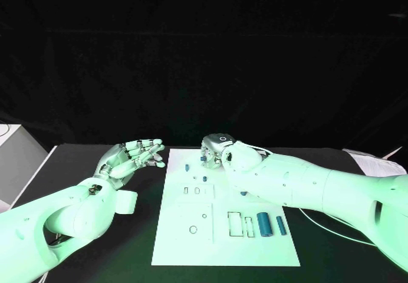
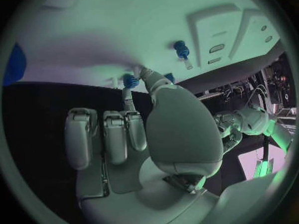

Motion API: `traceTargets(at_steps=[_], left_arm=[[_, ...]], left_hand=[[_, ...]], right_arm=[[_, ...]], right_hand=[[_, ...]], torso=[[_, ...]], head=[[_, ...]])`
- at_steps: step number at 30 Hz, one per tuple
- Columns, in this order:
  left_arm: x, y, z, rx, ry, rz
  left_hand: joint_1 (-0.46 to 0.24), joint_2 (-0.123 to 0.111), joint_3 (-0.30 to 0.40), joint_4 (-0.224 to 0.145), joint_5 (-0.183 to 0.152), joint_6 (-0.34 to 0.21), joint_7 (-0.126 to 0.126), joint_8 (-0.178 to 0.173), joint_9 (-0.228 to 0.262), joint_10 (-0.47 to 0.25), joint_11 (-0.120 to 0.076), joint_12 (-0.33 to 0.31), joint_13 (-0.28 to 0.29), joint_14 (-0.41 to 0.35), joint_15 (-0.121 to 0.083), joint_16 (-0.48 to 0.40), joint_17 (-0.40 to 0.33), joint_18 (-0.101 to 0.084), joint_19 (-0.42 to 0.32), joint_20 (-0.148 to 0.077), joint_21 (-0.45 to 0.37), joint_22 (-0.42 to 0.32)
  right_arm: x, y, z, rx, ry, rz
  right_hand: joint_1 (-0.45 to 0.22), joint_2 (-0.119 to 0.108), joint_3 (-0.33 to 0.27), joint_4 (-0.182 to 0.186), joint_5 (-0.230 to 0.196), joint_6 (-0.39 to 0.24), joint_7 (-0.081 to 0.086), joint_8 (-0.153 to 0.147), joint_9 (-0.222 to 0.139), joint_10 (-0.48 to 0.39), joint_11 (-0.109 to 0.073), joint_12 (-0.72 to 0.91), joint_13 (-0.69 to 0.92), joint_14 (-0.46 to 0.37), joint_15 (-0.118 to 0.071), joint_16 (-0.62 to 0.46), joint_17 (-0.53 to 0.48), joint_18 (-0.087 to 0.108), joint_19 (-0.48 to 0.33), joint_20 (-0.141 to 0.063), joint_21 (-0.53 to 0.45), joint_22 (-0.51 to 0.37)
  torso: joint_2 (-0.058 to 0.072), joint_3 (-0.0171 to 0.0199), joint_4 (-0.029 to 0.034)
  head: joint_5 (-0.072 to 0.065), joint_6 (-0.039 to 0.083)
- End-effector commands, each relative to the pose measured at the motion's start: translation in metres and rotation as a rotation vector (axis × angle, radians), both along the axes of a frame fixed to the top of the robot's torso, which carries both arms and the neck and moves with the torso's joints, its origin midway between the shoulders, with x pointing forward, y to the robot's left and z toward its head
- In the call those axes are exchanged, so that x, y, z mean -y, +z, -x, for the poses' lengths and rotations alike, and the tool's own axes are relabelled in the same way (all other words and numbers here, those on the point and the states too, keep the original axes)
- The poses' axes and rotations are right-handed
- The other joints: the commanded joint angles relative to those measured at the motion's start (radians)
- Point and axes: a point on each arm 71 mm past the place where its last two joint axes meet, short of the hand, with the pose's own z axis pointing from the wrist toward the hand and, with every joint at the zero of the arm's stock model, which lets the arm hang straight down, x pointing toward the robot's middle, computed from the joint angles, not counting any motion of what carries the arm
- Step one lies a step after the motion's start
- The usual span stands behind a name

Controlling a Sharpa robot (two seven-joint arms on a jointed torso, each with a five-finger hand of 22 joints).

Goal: Assemble the parts on the task board

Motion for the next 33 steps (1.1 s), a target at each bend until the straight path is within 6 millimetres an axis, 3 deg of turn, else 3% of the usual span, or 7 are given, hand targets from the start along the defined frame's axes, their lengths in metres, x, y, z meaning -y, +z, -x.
traceTargets(at_steps=[1,11,13,19,25,33], left_arm=[[0.0022,0.0013,0.0003,0.008,-0.015,0.005],[0.0022,0.0011,0.0002,0.006,-0.015,0.004],[0.0022,0.0011,0.0003,0.005,-0.015,0.004],[0.0021,0.0010,0.0004,0.004,-0.016,0.003],[0.0016,0.0009,0.0004,0.002,-0.016,0.002],[0.0013,0.0008,0.0005,0.000,-0.017,0.001]], left_hand=[[0.013,-0.001,-0.001,-0.005,-0.003,-0.006,0.021,-0.006,-0.001,-0.009,-0.001,0.000,0.001,-0.005,-0.001,0.004,-0.001,0.009,-0.010,0.000,0.005,0.001],[0.013,0.001,0.000,-0.004,-0.003,-0.006,0.022,-0.006,-0.001,-0.010,-0.001,0.000,0.001,-0.006,-0.001,0.005,-0.002,0.009,-0.012,0.001,0.008,0.003],[0.013,0.002,0.001,-0.003,-0.003,-0.007,0.022,-0.006,-0.001,-0.010,-0.001,0.000,0.001,-0.007,0.000,0.006,-0.002,0.009,-0.014,0.001,0.009,0.003],[0.011,0.004,0.001,-0.002,-0.003,-0.007,0.022,-0.007,-0.002,-0.011,0.000,0.000,0.000,-0.009,0.000,0.007,-0.003,0.009,-0.016,0.002,0.012,0.005],[0.009,0.005,0.001,0.000,-0.003,-0.008,0.023,-0.007,-0.002,-0.012,0.000,0.000,0.000,-0.010,0.001,0.008,-0.004,0.009,-0.019,0.002,0.014,0.006],[0.009,0.005,0.001,0.001,-0.002,-0.008,0.023,-0.008,-0.002,-0.013,0.000,0.000,0.000,-0.010,0.001,0.008,-0.004,0.009,-0.019,0.002,0.014,0.006]], right_arm=[[0.0009,0.0003,-0.0011,0.009,-0.022,0.022],[0.0017,-0.0010,-0.0031,-0.006,-0.027,0.027],[0.0022,-0.0014,-0.0035,-0.010,-0.028,0.028],[0.0022,-0.0022,-0.0036,-0.021,-0.029,0.030],[0.0014,-0.0029,-0.0035,-0.033,-0.029,0.028],[0.0015,-0.0023,-0.0033,-0.027,-0.024,0.020]], right_hand=[[0.013,0.003,0.000,0.001,0.007,0.004,0.000,-0.001,-0.002,0.034,0.003,0.007,0.203,0.098,0.009,0.005,0.234,-0.017,0.063,0.008,0.004,0.136],[0.040,0.023,0.050,0.005,0.018,0.017,0.000,-0.002,-0.005,0.036,0.003,0.008,0.206,0.099,0.010,0.006,0.239,-0.019,0.064,0.010,0.011,0.146],[0.038,0.023,0.080,0.011,0.046,0.022,0.000,-0.004,-0.007,0.036,0.003,0.008,0.206,0.100,0.010,0.006,0.240,-0.019,0.064,0.011,0.013,0.149],[0.033,0.027,0.125,0.013,0.076,0.037,-0.004,0.000,-0.006,0.037,0.000,0.008,0.207,0.100,0.008,0.006,0.241,-0.019,0.064,0.010,0.015,0.152],[0.021,0.051,0.180,0.012,0.098,0.048,-0.009,0.007,-0.002,0.039,-0.004,0.009,0.209,0.100,0.004,0.006,0.241,-0.019,0.063,0.006,0.016,0.155],[0.018,0.039,0.191,0.002,0.095,0.048,-0.009,0.008,0.000,0.034,-0.005,0.005,0.205,0.100,0.003,0.007,0.242,-0.020,0.064,0.005,0.018,0.157]], torso=[[0.000,0.0003,0.0000],[0.000,-0.0001,-0.0005],[0.000,-0.0003,-0.0008],[0.000,0.0000,-0.0007],[0.000,-0.0004,-0.0011],[0.000,0.0002,-0.0017]], head=[[0.000,0.001],[0.000,-0.001],[0.000,-0.001],[0.000,-0.003],[-0.002,-0.002],[-0.002,-0.002]])
